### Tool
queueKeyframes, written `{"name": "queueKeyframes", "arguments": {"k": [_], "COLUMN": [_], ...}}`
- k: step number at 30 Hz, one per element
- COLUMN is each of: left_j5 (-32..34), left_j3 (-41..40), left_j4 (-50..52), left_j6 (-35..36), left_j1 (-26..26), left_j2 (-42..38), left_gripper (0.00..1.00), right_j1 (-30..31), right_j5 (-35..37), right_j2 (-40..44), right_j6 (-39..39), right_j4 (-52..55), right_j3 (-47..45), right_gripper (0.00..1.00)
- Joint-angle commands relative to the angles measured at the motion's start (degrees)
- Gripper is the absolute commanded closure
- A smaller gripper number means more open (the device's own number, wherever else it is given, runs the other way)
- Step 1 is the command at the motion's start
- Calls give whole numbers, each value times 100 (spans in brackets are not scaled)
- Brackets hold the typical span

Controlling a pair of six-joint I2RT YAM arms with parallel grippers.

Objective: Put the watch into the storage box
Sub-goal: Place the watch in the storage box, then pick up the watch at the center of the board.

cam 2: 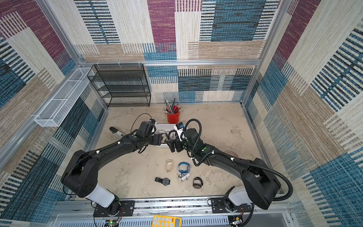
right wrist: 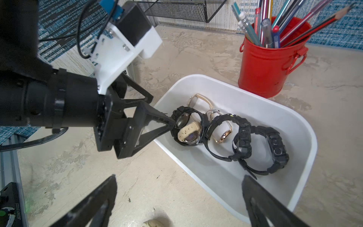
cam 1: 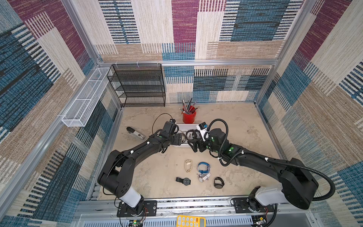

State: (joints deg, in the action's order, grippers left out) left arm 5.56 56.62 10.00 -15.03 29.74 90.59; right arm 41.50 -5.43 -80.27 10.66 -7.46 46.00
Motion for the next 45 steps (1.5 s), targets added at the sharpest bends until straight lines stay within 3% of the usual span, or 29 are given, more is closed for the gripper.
{"name": "queueKeyframes", "arguments": {"k": [1, 24, 37, 45], "left_j5": [-325, -702, -717, -686], "left_j3": [-273, -2211, -3126, -3415], "left_j4": [-443, -1866, -2133, -2168], "left_j6": [-256, -458, -519, -588], "left_j1": [-3, -12, -12, -13], "left_j2": [-248, -2253, -3139, -3432], "left_gripper": [10, 2, 1, 1], "right_j1": [-2, 3, 447, 793], "right_j5": [-43, 97, 359, 482], "right_j2": [-51, -49, -215, -371], "right_j6": [49, 412, 1048, 1420], "right_j4": [-116, 602, 1501, 1669], "right_j3": [30, -5, -91, -161], "right_gripper": [1, 1, 29, 41]}}
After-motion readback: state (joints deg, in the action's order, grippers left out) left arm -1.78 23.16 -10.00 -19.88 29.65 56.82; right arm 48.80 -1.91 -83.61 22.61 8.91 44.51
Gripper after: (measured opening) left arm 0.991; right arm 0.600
